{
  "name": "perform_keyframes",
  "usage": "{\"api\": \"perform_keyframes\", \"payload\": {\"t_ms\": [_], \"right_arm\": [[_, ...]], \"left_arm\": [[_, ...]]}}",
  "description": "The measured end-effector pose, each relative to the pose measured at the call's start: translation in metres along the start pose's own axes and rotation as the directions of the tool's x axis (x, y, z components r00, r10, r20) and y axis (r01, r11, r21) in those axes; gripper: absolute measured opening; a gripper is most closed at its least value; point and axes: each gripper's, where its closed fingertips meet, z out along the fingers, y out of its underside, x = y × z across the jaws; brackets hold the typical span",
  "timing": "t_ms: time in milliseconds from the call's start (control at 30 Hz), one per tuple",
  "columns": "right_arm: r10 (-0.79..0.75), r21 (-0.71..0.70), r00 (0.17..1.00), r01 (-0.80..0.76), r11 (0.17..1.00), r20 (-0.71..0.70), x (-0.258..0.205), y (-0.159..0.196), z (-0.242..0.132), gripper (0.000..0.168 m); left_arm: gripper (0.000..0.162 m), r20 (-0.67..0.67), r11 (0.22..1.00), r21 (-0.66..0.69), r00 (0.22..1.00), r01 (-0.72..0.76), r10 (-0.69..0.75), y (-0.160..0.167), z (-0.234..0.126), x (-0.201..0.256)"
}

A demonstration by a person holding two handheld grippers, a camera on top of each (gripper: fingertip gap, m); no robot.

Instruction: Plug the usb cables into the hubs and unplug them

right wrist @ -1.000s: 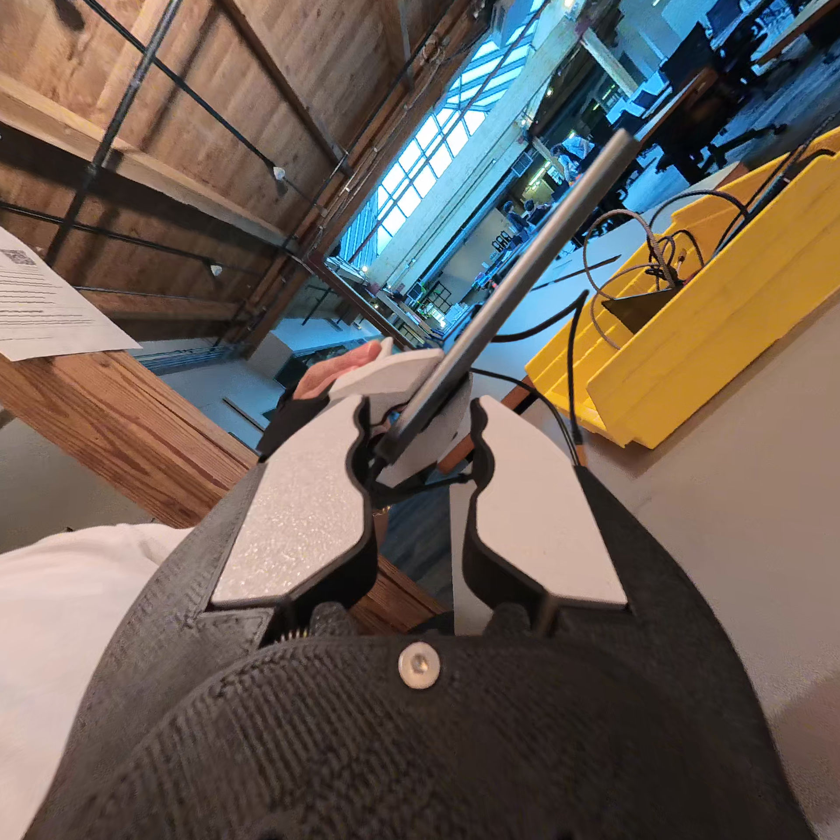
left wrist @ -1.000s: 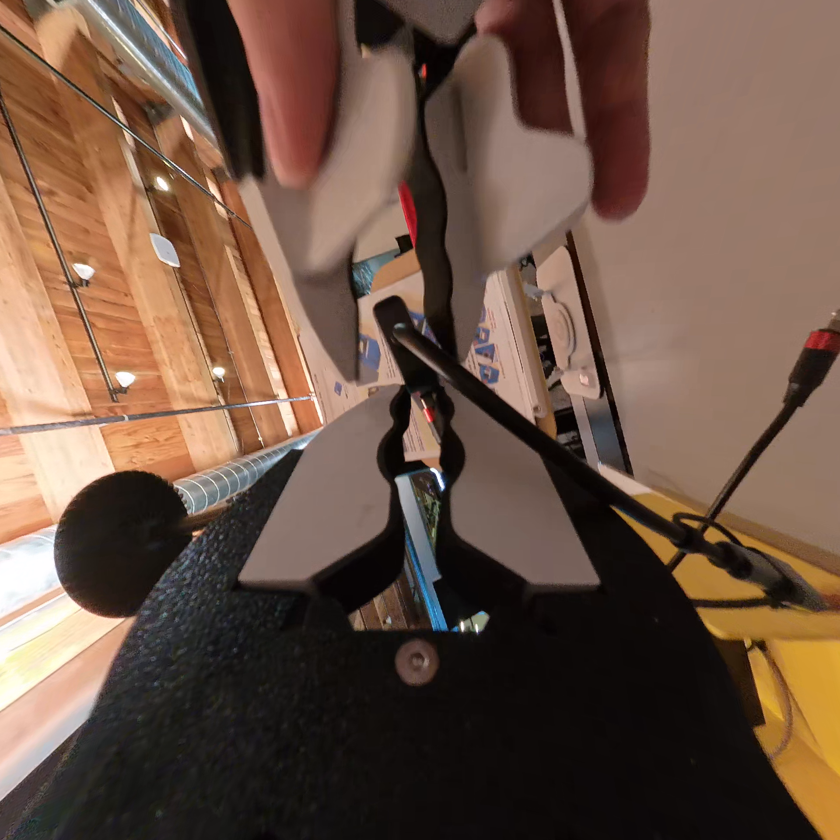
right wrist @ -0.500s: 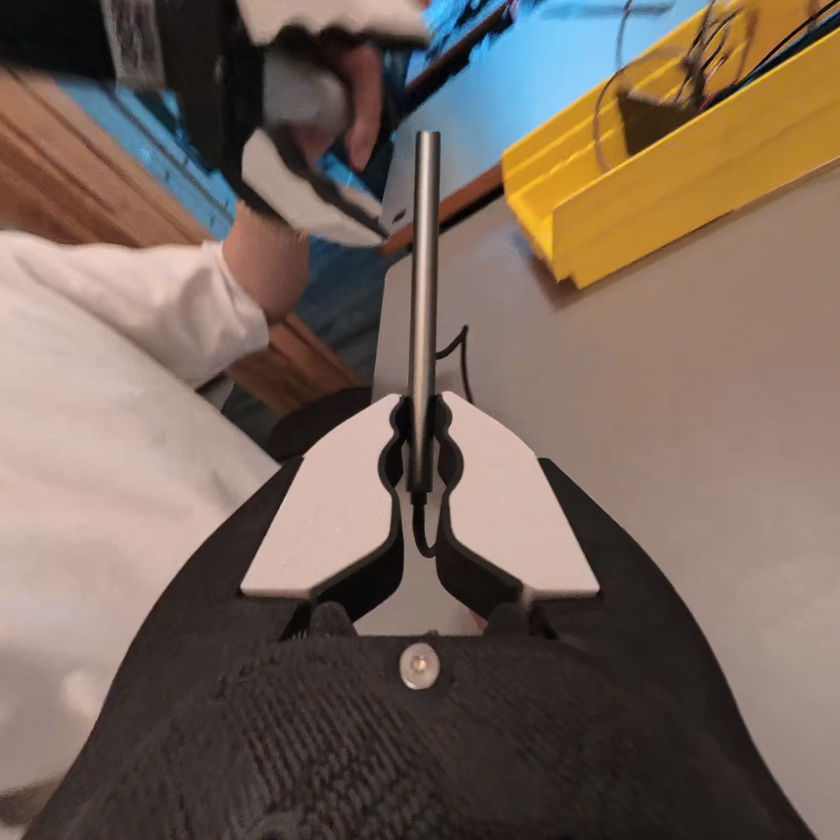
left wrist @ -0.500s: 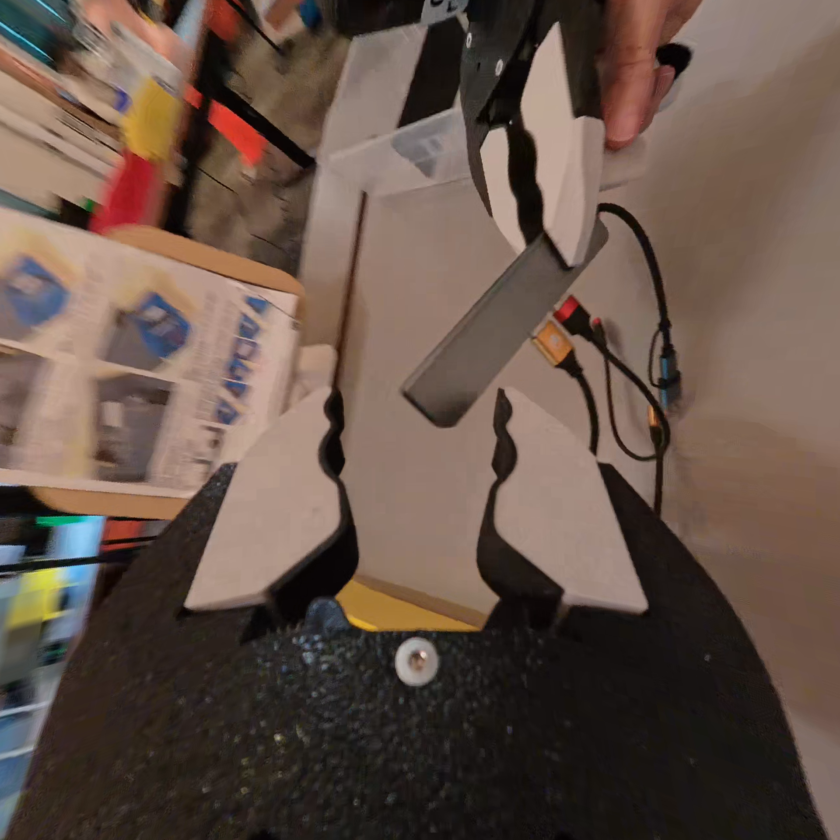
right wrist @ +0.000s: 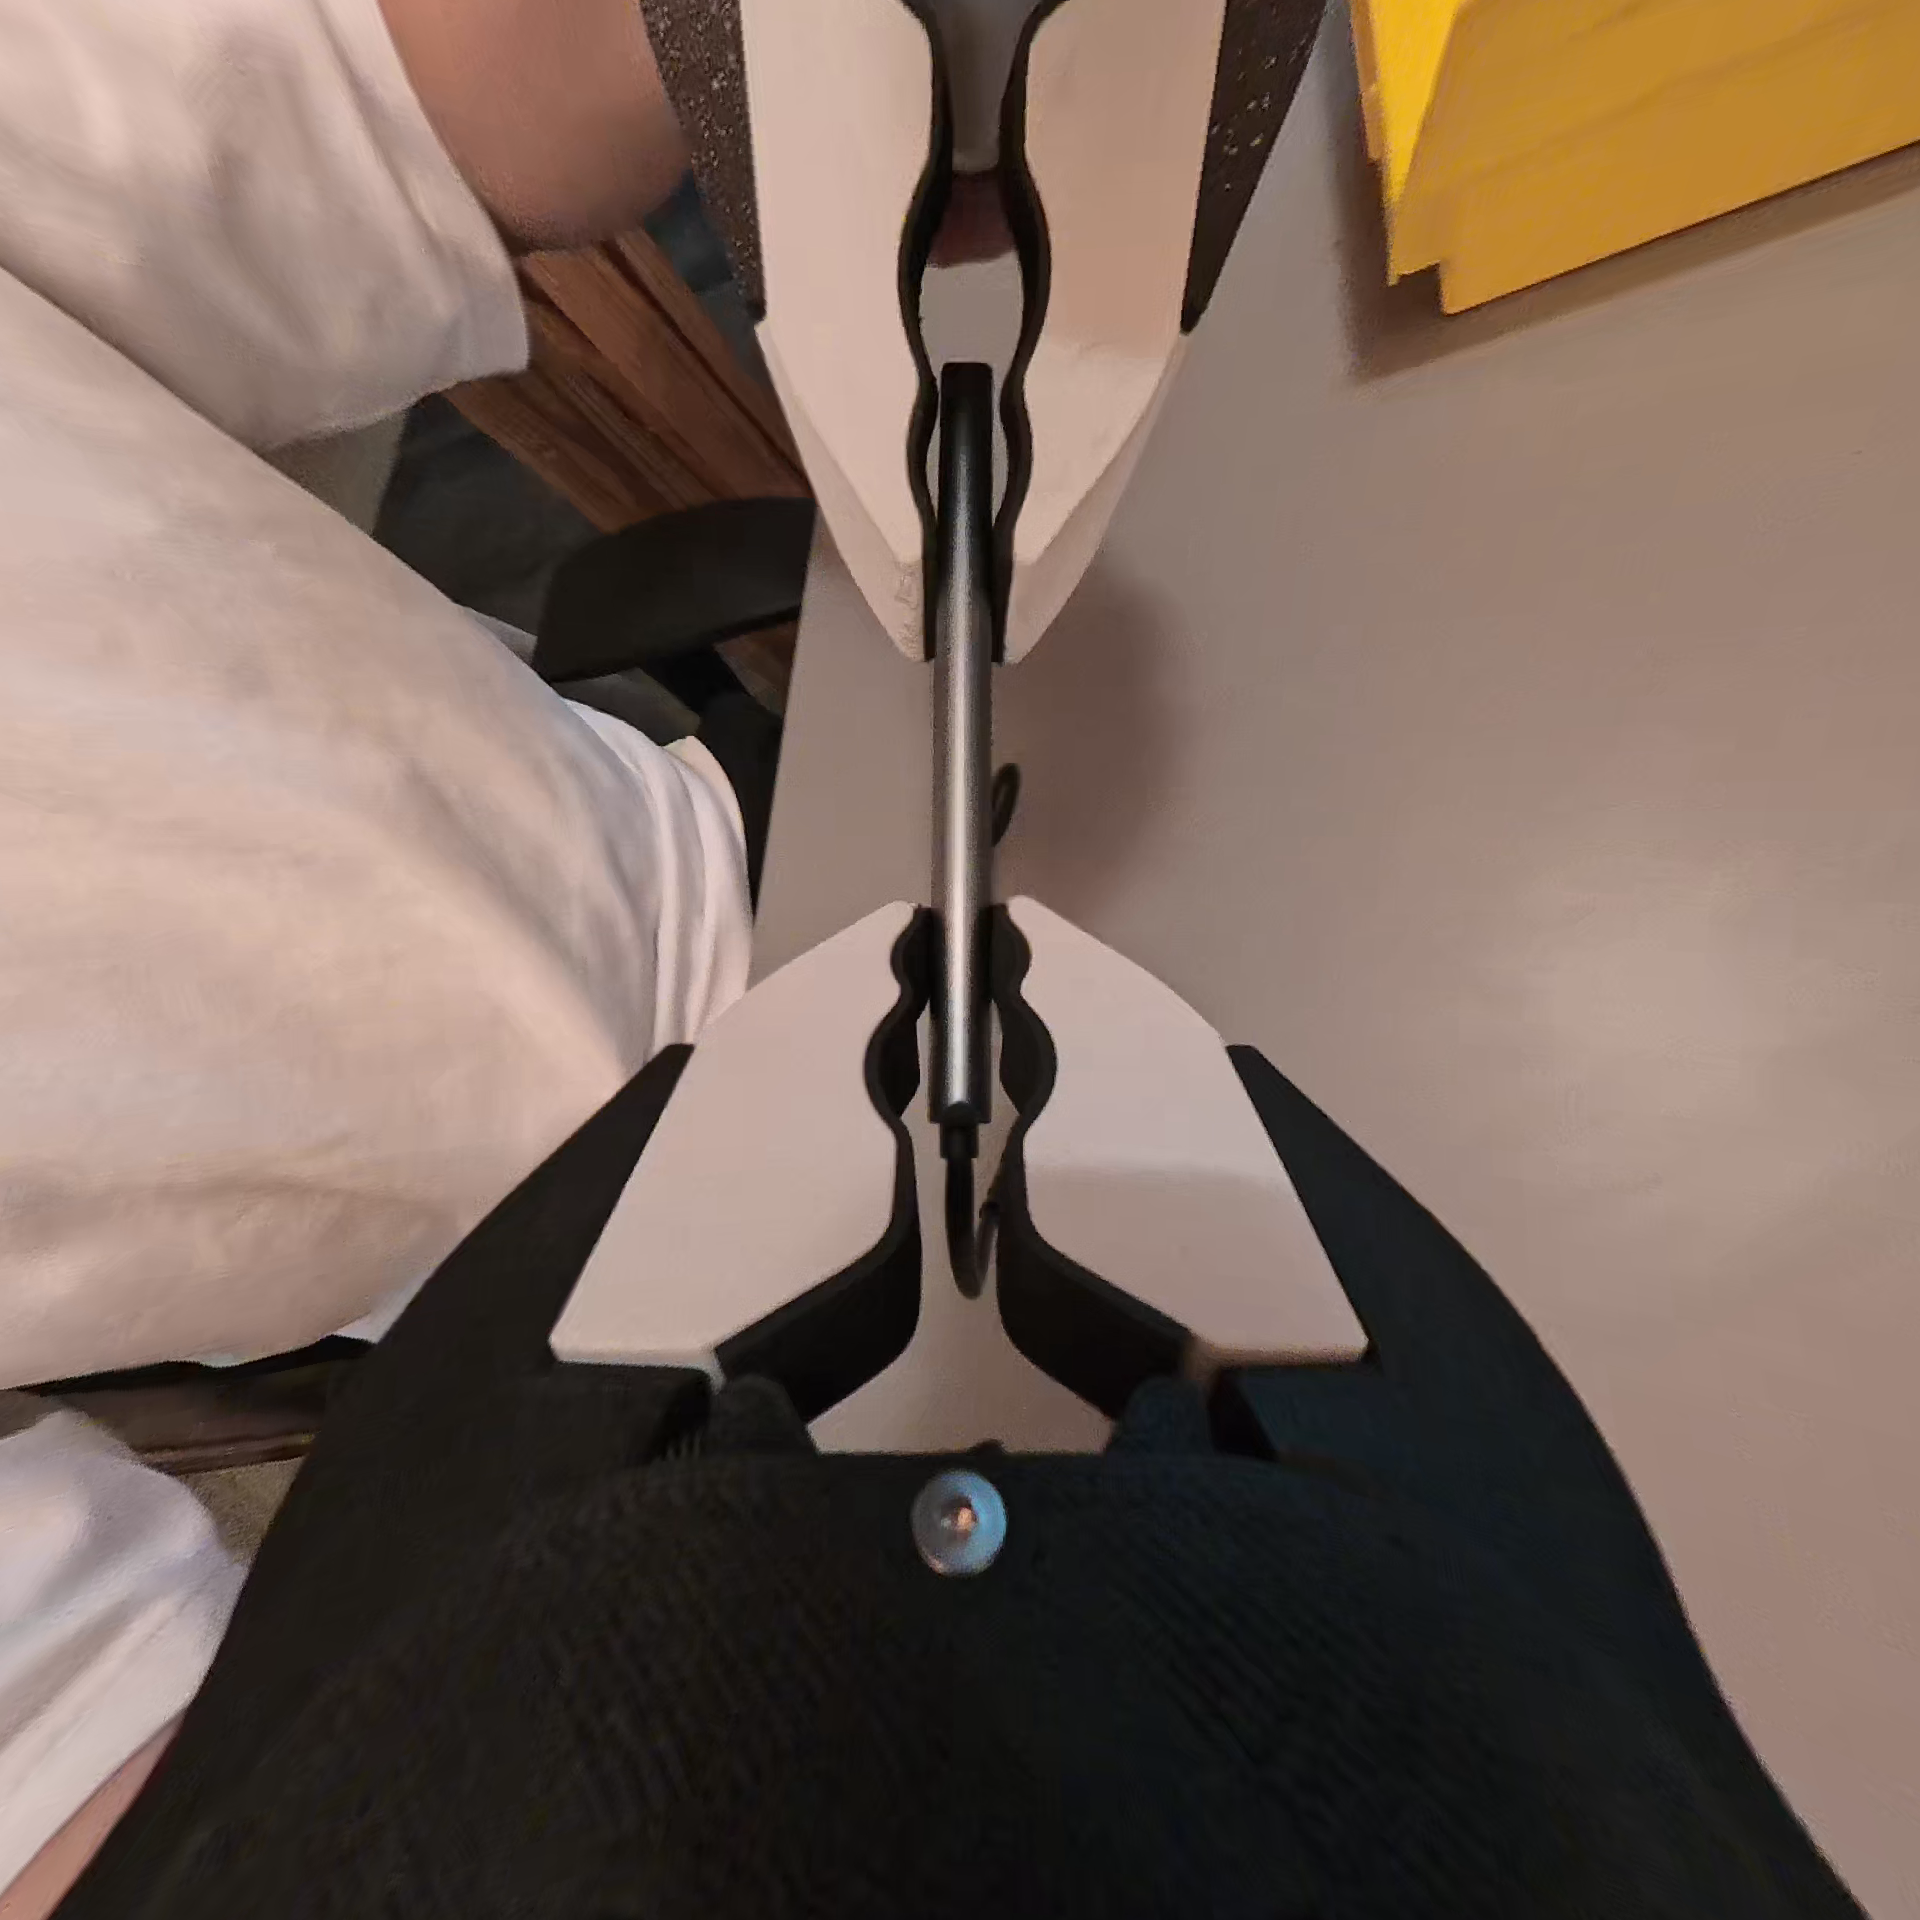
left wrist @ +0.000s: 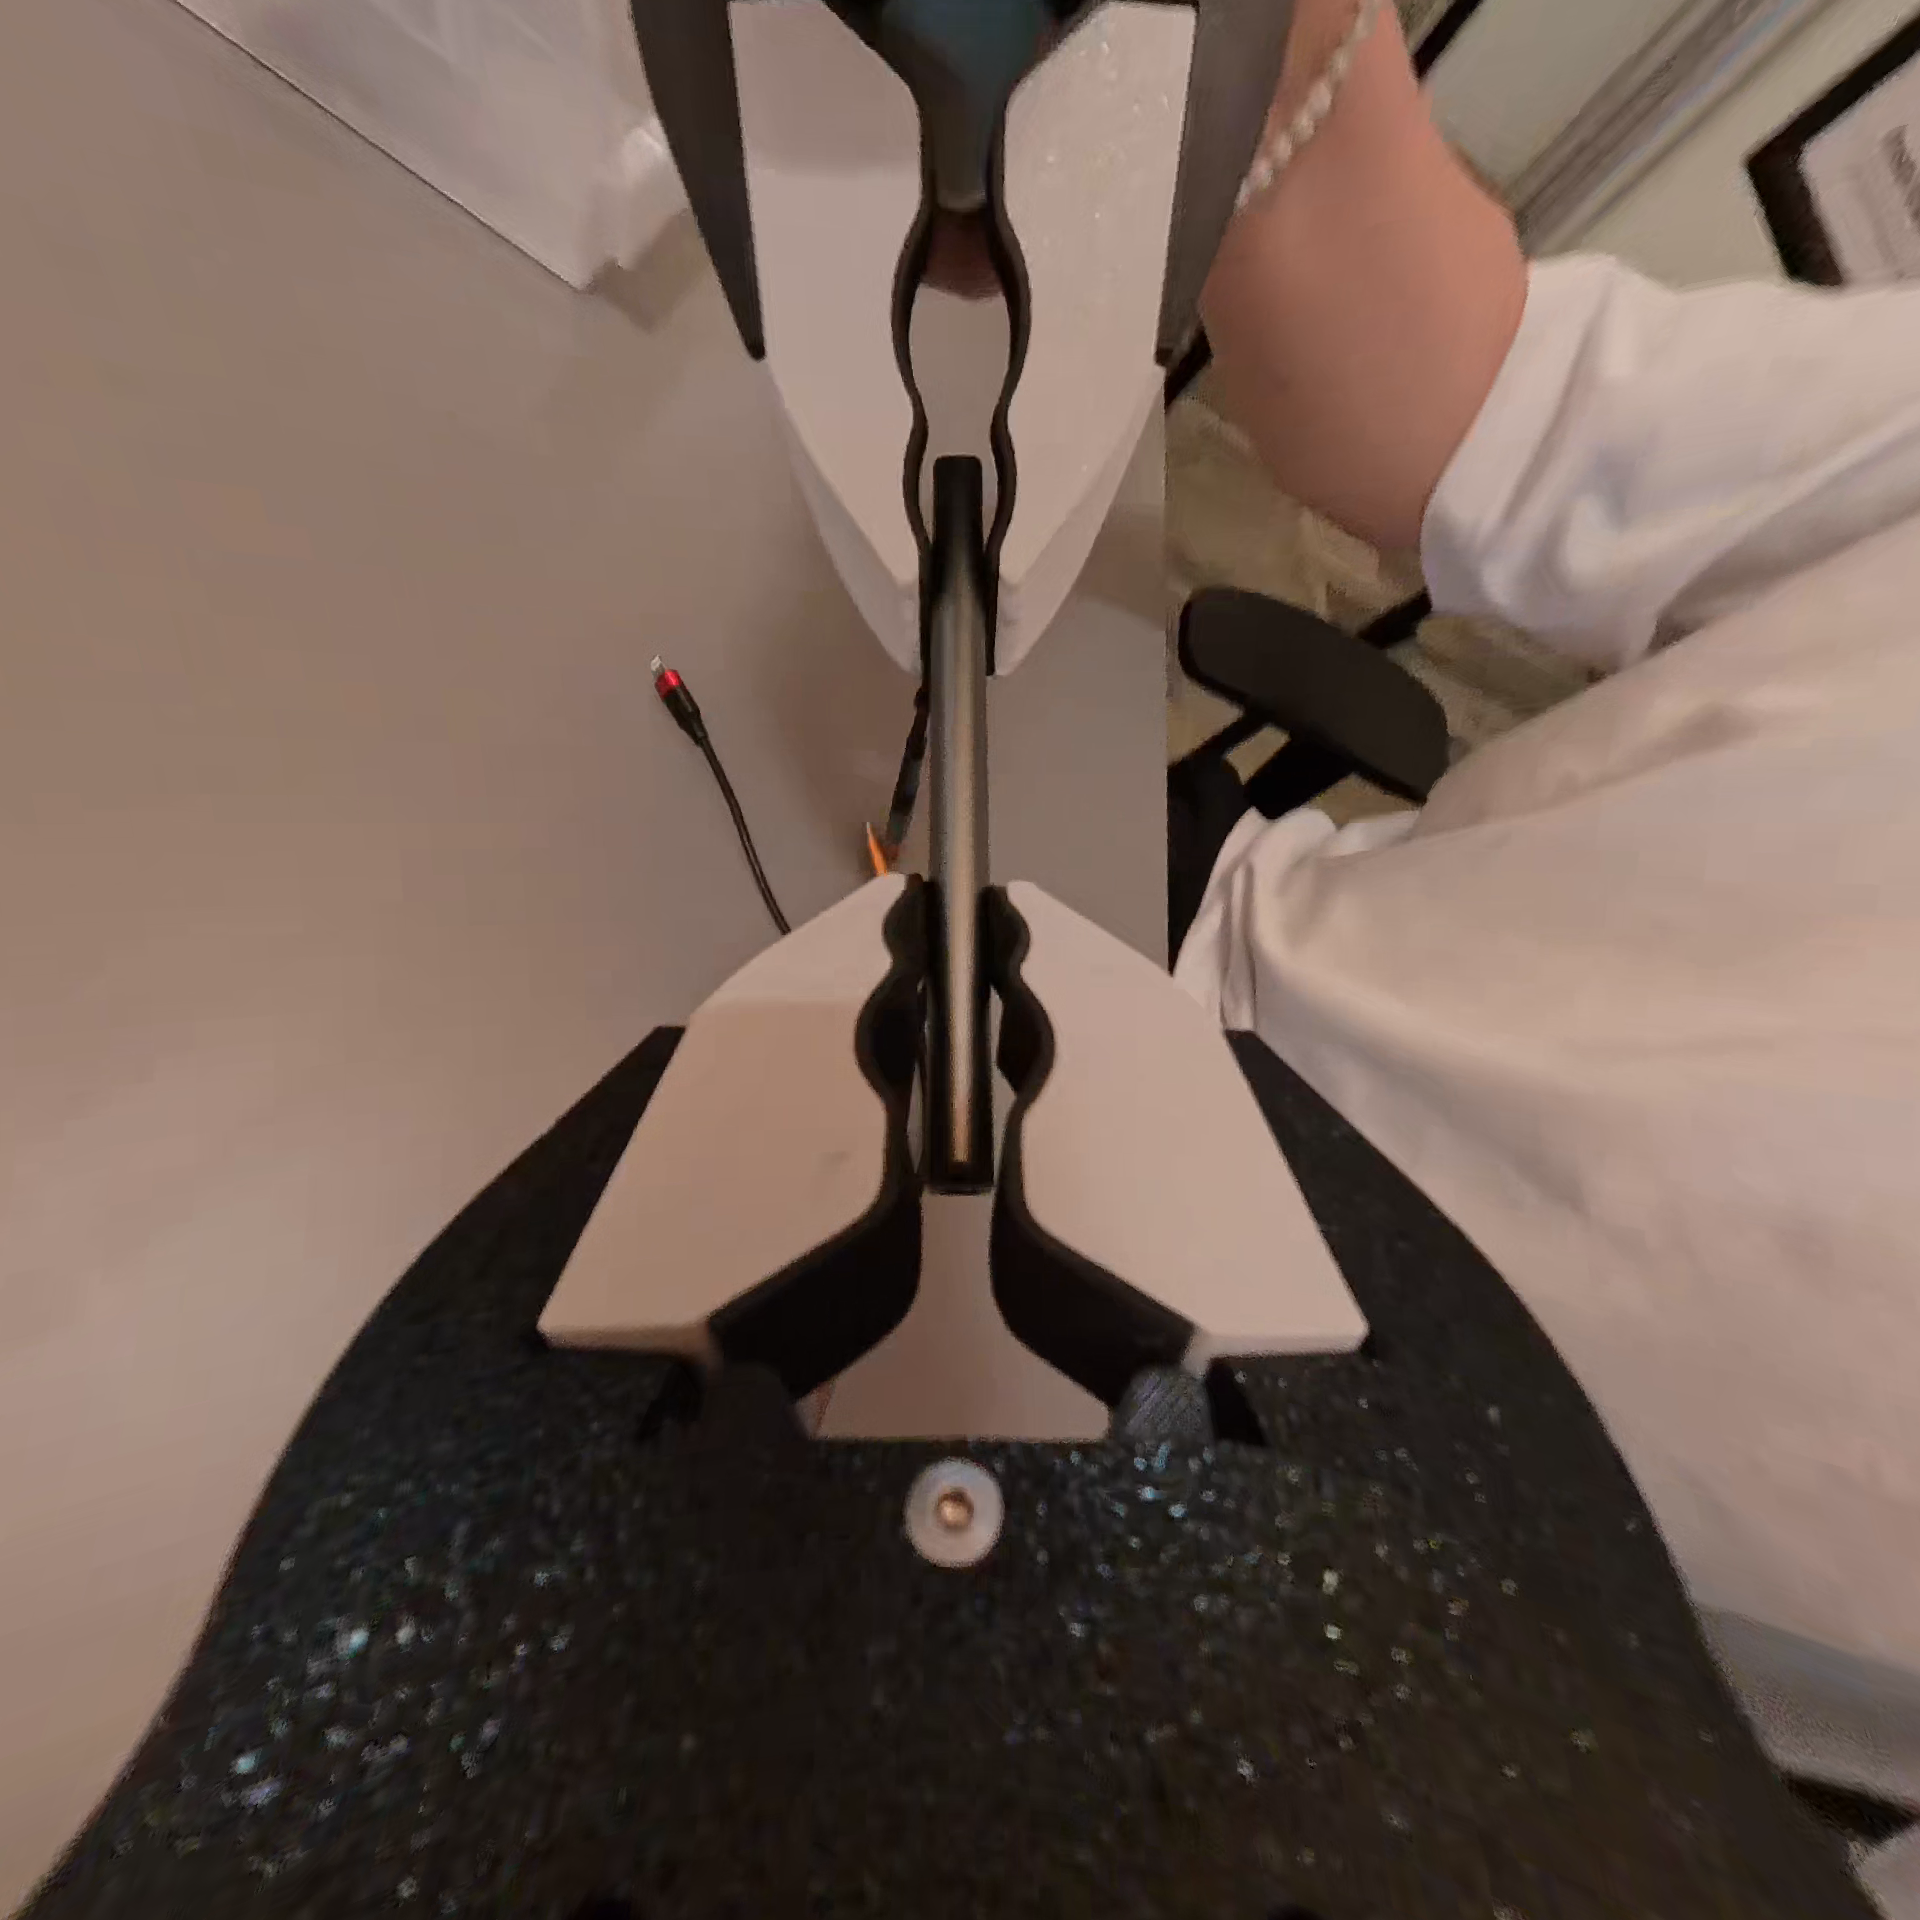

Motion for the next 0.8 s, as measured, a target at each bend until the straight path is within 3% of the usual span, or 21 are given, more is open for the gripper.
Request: {"api": "perform_keyframes", "payload": {"t_ms": [67,133,200,300,400,500,567,633,800], "right_arm": [[0.007,0.042,0.998,-0.005,0.999,-0.061,0.013,-0.005,-0.007,0.014],[0.055,0.159,0.971,-0.018,0.987,-0.234,0.035,-0.016,-0.027,0.039],[0.104,0.269,0.904,0.013,0.963,-0.416,0.046,-0.022,-0.052,0.054],[0.116,0.405,0.813,0.156,0.901,-0.571,0.034,-0.031,-0.066,0.053],[0.110,0.450,0.742,0.274,0.850,-0.661,0.031,-0.036,-0.049,0.049],[0.145,0.450,0.681,0.295,0.843,-0.718,0.048,-0.037,-0.034,0.058],[0.132,0.418,0.647,0.310,0.854,-0.751,0.056,-0.036,-0.030,0.056],[0.094,0.348,0.581,0.342,0.873,-0.808,0.064,-0.033,-0.031,0.044],[-0.017,0.266,0.565,0.416,0.870,-0.825,0.062,-0.033,-0.021,0.035]], "left_arm": [[0.009,0.008,0.994,0.084,0.998,0.064,-0.065,-0.005,-0.003,-0.008],[0.009,0.029,0.973,0.193,0.990,0.131,-0.139,-0.009,-0.010,-0.019],[0.010,0.034,0.919,0.337,0.973,0.204,-0.229,-0.014,-0.023,-0.032],[0.009,-0.044,0.740,0.599,0.935,0.307,-0.352,-0.026,-0.049,-0.048],[0.009,-0.196,0.524,0.753,0.896,0.398,-0.399,-0.033,-0.059,-0.054],[0.009,-0.334,0.374,0.788,0.850,0.488,-0.406,-0.035,-0.047,-0.054],[0.009,-0.403,0.311,0.783,0.820,0.539,-0.407,-0.035,-0.036,-0.052],[0.009,-0.438,0.275,0.776,0.799,0.568,-0.412,-0.035,-0.026,-0.049],[0.009,-0.482,0.209,0.775,0.771,0.597,-0.416,-0.035,-0.018,-0.044]]}}
